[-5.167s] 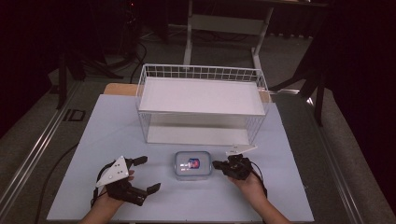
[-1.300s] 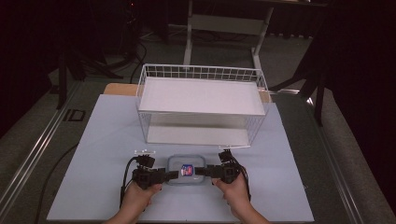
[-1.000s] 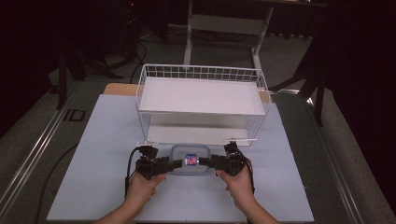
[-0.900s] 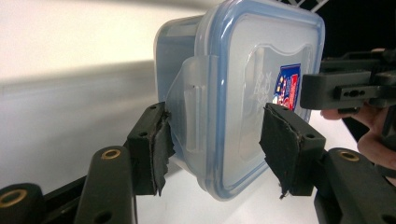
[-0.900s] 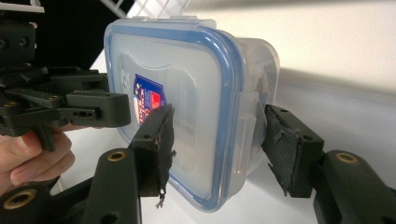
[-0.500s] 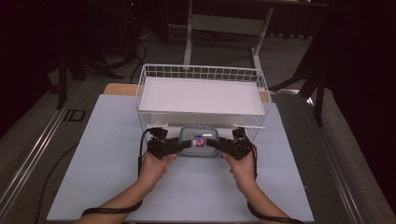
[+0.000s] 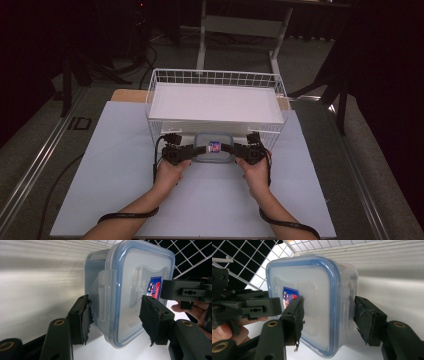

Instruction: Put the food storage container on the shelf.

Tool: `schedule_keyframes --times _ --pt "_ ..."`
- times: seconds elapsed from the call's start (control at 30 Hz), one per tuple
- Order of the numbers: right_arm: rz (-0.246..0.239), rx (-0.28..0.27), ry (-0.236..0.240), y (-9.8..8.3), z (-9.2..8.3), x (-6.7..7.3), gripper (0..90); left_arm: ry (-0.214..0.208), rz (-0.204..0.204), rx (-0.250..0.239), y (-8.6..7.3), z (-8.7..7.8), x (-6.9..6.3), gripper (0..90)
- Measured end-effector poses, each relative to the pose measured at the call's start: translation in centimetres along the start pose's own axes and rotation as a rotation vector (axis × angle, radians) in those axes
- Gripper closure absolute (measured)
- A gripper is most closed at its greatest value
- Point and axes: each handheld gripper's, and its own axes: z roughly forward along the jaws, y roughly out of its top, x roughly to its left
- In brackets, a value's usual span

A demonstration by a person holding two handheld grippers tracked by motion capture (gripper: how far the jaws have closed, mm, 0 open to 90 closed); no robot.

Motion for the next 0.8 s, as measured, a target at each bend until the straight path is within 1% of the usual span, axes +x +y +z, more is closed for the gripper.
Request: schedule_keyframes --times 0.03,0.07,0.1,0.13,0.27,0.3,0.4,0.43,0.47,0.57,0.7,0.73,0.77,0.8 --pt "-0.004 -0.005 -0.004 0.0 0.1 -0.1 43.1 0.006 0.005 0.003 0.1 0.1 0.1 44.2" --pt "0.003 -0.001 -0.001 0.0 0.2 -0.2 43.1 0.007 0.0 0.01 0.2 0.2 0.2 44.2" --pt "0.018 0.0 0.003 0.0 0.4 -0.5 43.2 0.014 -0.005 0.011 0.2 0.2 0.2 44.3" --pt "0.047 0.008 0.009 -0.2 0.5 -0.5 43.1 0.018 0.005 0.011 0.2 0.3 0.3 44.2" --pt "0.049 0.005 0.011 -0.1 0.6 -0.7 43.1 0.009 0.017 0.002 0.3 0.4 0.4 44.2" --pt "0.057 0.006 0.016 0.0 0.7 -1.0 43.0 0.005 0.02 0.001 0.3 0.4 0.5 44.3" --pt "0.072 0.001 0.032 0.1 1.0 -1.4 41.9 -0.002 0.026 -0.025 0.1 0.5 0.7 43.9" --pt "0.073 -0.003 0.029 0.1 1.1 -1.4 41.1 -0.005 0.029 -0.032 0.0 0.5 0.8 43.8" --pt "0.064 -0.005 0.023 0.1 1.1 -1.3 40.6 -0.01 0.036 -0.041 0.0 0.6 0.9 43.4" --pt "0.08 -0.014 0.022 0.2 1.3 -1.4 39.9 -0.007 0.059 -0.048 0.0 0.8 0.9 41.2" --pt "0.068 -0.022 0.01 0.3 1.5 -1.4 38.7 -0.008 0.053 -0.053 0.1 1.0 1.1 39.5" --pt "0.061 -0.025 0.004 0.3 1.5 -1.3 38.3 0.011 0.07 -0.063 0.3 1.1 1.0 39.5" --pt "0.041 -0.031 -0.009 0.3 1.6 -1.1 37.8 0.015 0.076 -0.069 0.3 1.2 1.0 39.4" --pt "0.037 -0.041 -0.01 0.3 1.7 -1.2 37.6 0.012 0.075 -0.066 0.4 1.3 1.2 38.7"
